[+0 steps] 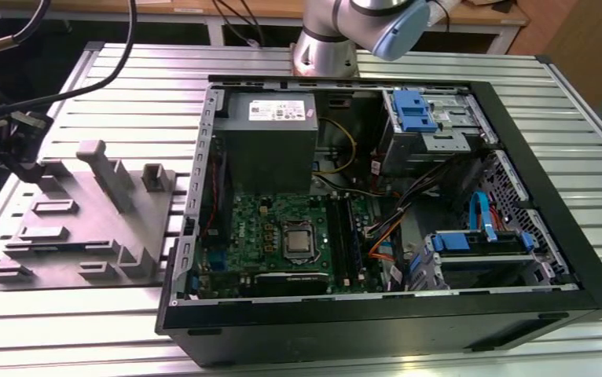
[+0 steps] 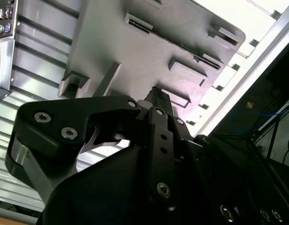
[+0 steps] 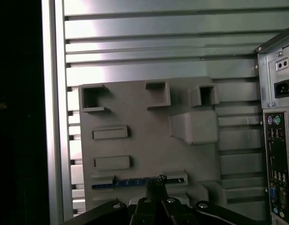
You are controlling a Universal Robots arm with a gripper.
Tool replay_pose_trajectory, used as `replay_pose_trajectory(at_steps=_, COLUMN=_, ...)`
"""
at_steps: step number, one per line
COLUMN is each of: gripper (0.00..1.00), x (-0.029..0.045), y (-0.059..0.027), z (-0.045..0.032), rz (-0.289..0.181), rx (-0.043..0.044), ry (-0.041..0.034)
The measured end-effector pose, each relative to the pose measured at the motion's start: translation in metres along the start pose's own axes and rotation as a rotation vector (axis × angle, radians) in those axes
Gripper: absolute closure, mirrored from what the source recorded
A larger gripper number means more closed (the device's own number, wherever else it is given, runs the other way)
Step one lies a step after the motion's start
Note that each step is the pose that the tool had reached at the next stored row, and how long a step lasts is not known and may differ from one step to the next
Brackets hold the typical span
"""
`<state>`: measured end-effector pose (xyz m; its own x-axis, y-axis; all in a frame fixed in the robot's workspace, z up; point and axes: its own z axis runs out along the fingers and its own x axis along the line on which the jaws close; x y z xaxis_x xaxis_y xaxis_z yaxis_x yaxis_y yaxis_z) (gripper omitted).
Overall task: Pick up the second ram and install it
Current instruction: 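Reach for the second ram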
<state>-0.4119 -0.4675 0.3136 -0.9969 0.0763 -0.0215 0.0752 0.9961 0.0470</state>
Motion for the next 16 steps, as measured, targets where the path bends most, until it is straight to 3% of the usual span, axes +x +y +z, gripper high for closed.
replay_pose_trajectory(at_steps=16, gripper=0.9, x=0.0029, y=-0.006, z=0.018, rz=0.001, rx=0.0, ry=0.0001)
